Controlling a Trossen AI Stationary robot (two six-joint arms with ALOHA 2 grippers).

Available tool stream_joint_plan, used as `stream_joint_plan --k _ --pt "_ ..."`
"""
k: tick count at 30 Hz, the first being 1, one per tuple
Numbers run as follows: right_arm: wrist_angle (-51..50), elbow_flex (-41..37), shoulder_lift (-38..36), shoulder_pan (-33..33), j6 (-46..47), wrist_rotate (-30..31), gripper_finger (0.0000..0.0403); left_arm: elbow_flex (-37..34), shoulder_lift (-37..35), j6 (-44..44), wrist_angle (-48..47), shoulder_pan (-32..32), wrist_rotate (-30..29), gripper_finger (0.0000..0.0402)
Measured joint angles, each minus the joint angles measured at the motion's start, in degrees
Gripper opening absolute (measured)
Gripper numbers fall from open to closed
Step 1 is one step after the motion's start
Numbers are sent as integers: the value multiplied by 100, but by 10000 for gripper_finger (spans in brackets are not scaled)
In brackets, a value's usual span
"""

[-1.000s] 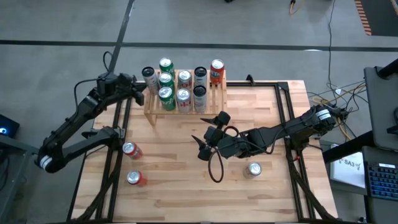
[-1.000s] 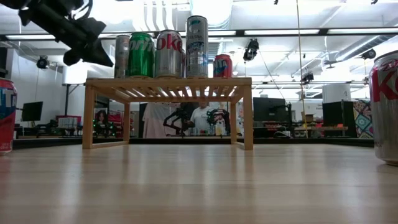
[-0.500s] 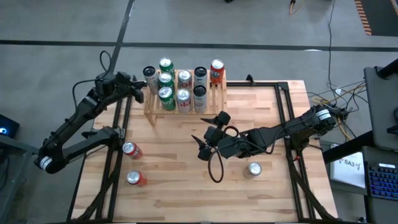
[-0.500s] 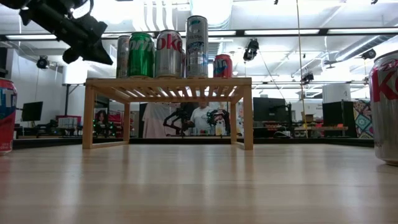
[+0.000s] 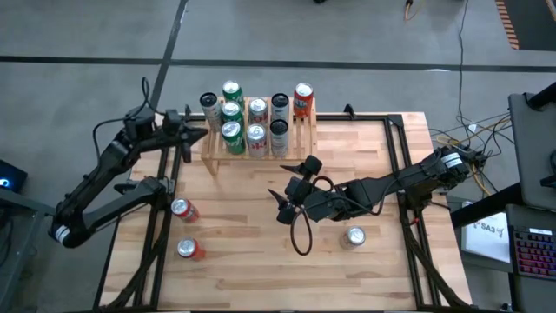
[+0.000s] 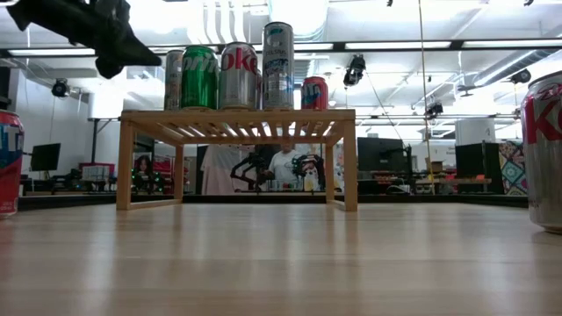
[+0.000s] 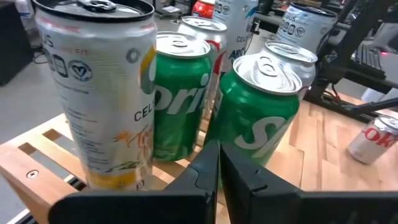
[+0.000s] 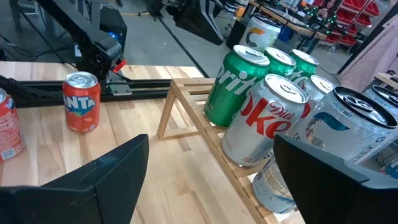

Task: Place canned beverage on shelf
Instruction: Put the yellow soda can on the shelf

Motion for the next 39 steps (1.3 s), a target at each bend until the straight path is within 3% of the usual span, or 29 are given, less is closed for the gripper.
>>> stream_joint_plan --k 17,39 --pt "-17 -2 0 -21 52 11 331 0 674 -297 574 -37 -434 0" --pt "-87 -2 0 -24 57 13 331 -2 886 -339 700 -37 -956 0"
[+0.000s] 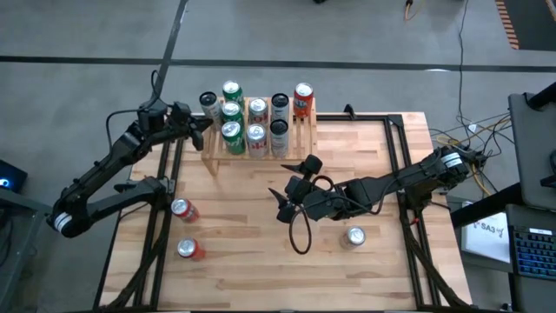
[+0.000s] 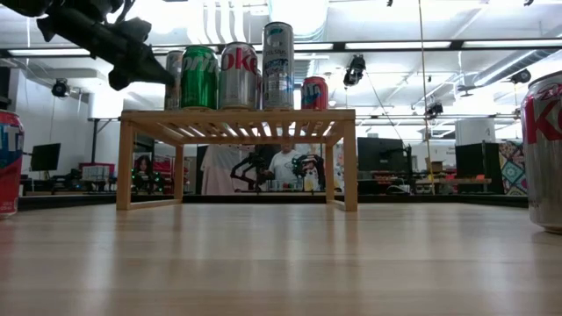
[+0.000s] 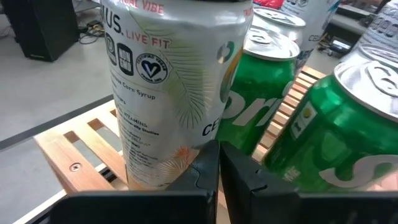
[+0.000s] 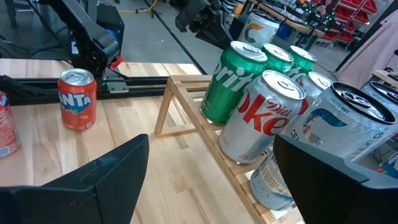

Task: Place canned beverage on shelf
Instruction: Put the yellow soda can on the shelf

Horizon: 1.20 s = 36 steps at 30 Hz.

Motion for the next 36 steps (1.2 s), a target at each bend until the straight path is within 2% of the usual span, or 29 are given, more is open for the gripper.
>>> stream_joint_plan --k 26,36 --pt "-9 0 0 -2 7 0 331 1 2 50 -55 2 -398 0" --pt "-9 0 0 0 7 0 331 2 25 275 -50 2 -742 0"
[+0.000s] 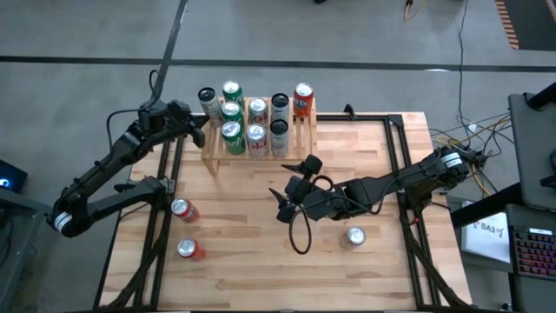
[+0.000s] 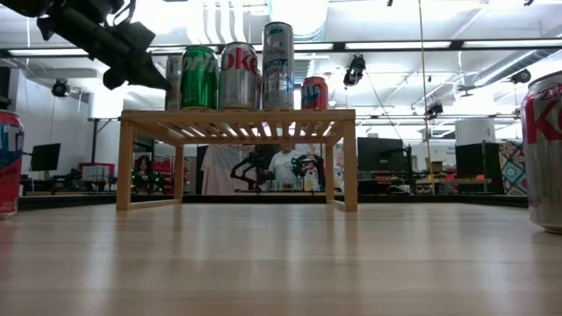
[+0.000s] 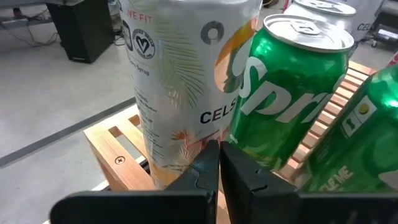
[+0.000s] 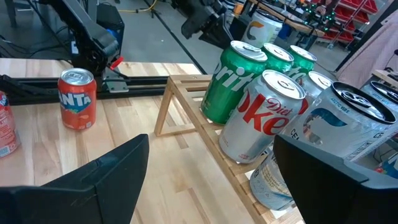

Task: Place canned beverage on shelf
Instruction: Put the yellow soda can on the shelf

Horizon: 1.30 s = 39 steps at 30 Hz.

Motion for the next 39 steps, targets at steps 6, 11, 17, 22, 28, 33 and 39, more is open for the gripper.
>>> stream_joint_plan --k 6,11,17,22,28,33,39 --pt "0 0 0 0 -2 2 331 -1 126 39 60 0 0 0" --pt "0 0 0 0 37 2 331 0 298 75 116 0 -1 0" --pt "0 0 0 0 37 2 331 0 474 80 184 4 -332 0" --pt "0 0 0 -11 38 2 331 0 565 139 191 4 -389 0" --pt "0 0 0 -39 67 2 331 0 669 141 293 4 -391 0" --pt "0 0 0 -39 101 2 331 0 582 132 269 4 -388 0" --pt "1 0 0 -39 103 3 331 0 230 96 -12 0 -49 0"
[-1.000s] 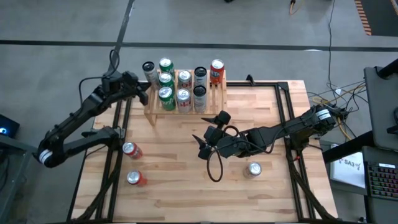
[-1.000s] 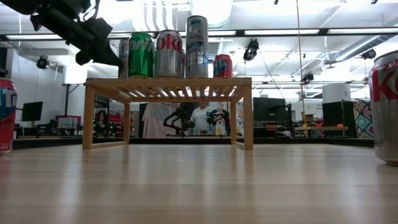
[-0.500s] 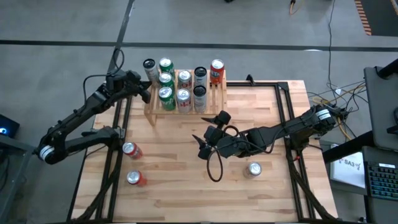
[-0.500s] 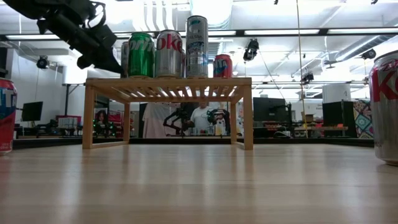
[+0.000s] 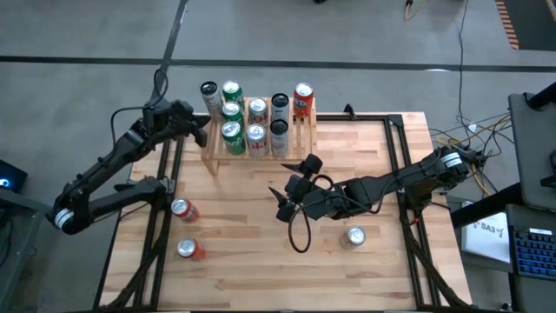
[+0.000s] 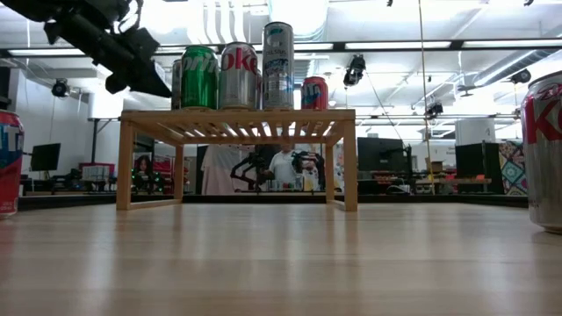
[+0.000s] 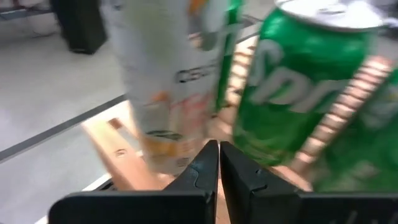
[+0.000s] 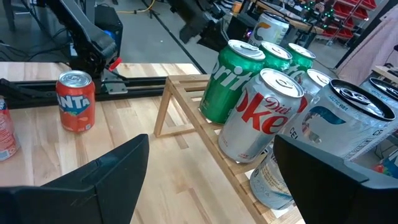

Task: Place canned beverage on shelf
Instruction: Put the yellow soda can on the shelf

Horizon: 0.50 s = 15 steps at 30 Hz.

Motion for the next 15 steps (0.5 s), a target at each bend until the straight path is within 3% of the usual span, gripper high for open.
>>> stream_joint_plan --k 5,15 --pt "1 0 0 0 0 -1 331 0 -104 -6 -4 -3 776 0" --pt "1 0 0 0 37 -1 331 -10 137 -67 554 -2 442 0"
